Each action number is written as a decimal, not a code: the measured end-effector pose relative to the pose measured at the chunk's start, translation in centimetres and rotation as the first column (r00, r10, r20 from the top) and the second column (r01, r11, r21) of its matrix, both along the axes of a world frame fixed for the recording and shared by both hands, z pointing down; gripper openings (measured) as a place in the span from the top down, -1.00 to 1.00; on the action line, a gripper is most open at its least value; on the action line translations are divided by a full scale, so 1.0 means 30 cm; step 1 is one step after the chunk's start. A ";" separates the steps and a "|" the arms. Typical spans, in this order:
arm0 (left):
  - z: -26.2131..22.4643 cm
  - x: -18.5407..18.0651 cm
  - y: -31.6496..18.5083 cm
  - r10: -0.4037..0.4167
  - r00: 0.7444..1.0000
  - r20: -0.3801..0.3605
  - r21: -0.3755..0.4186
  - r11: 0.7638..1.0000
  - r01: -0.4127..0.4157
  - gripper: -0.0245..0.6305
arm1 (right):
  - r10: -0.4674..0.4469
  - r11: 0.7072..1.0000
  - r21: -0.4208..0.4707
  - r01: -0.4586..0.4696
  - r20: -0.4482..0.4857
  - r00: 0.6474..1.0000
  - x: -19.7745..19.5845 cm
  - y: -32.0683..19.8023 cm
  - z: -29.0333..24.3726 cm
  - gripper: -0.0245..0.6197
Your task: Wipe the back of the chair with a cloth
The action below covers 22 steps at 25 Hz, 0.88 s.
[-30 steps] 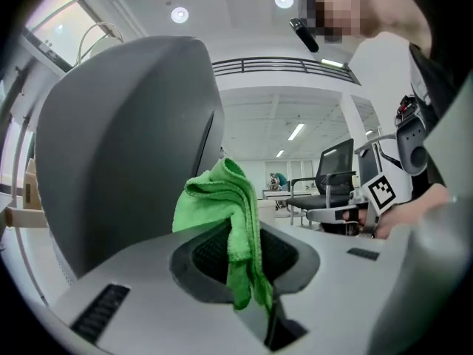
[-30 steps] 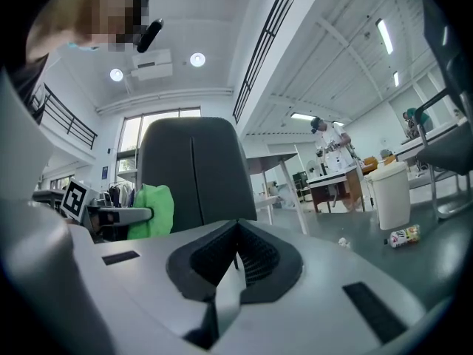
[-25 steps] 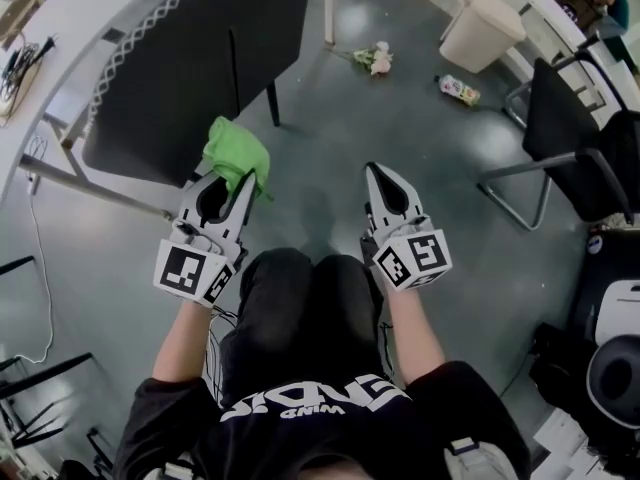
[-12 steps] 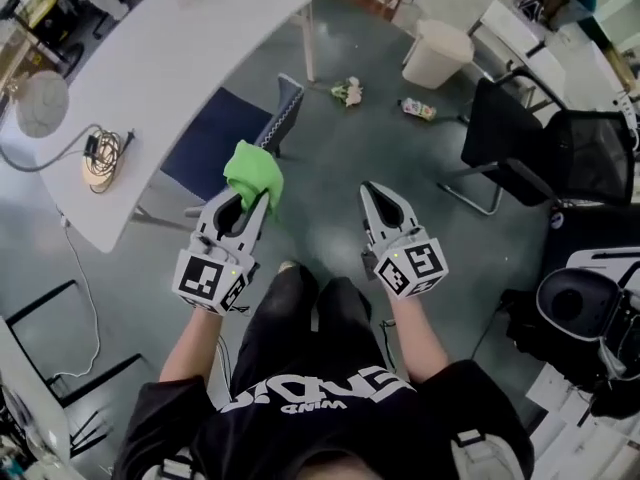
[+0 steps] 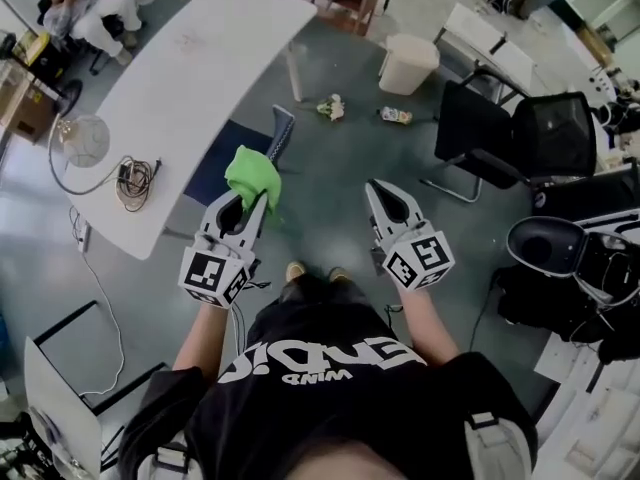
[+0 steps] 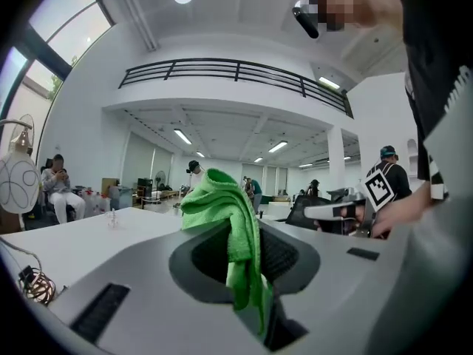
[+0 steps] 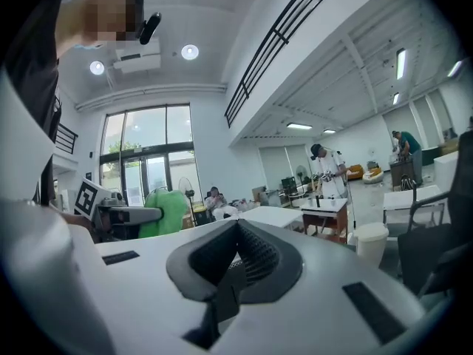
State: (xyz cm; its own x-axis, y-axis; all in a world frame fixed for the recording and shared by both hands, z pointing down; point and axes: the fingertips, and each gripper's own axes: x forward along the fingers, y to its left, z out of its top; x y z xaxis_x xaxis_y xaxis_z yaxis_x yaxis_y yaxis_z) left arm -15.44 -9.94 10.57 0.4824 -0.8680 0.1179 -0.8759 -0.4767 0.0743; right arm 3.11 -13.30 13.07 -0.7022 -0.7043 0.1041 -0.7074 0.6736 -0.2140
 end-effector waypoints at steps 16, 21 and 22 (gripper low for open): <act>0.089 0.151 0.013 -0.025 0.999 -0.048 0.035 0.999 0.026 0.71 | 0.036 0.999 0.037 -0.037 0.017 0.999 0.156 0.037 0.077 0.93; 0.125 0.154 -0.034 -0.062 0.997 -0.054 0.037 0.997 0.064 0.71 | 0.063 0.998 0.010 -0.063 0.028 0.998 0.182 0.007 0.117 0.93; 0.121 0.154 -0.040 -0.068 0.996 -0.059 0.039 0.997 0.070 0.71 | 0.068 0.998 0.009 -0.068 0.029 0.997 0.190 0.001 0.120 0.93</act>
State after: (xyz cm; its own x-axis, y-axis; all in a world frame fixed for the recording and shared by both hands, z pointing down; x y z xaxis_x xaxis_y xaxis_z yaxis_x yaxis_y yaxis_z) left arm -10.81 -11.14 14.19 0.4261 -0.9030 0.0549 -0.9016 -0.4189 0.1074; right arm 8.80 -13.26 16.67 -0.6554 -0.7513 0.0775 -0.7452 0.6266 -0.2282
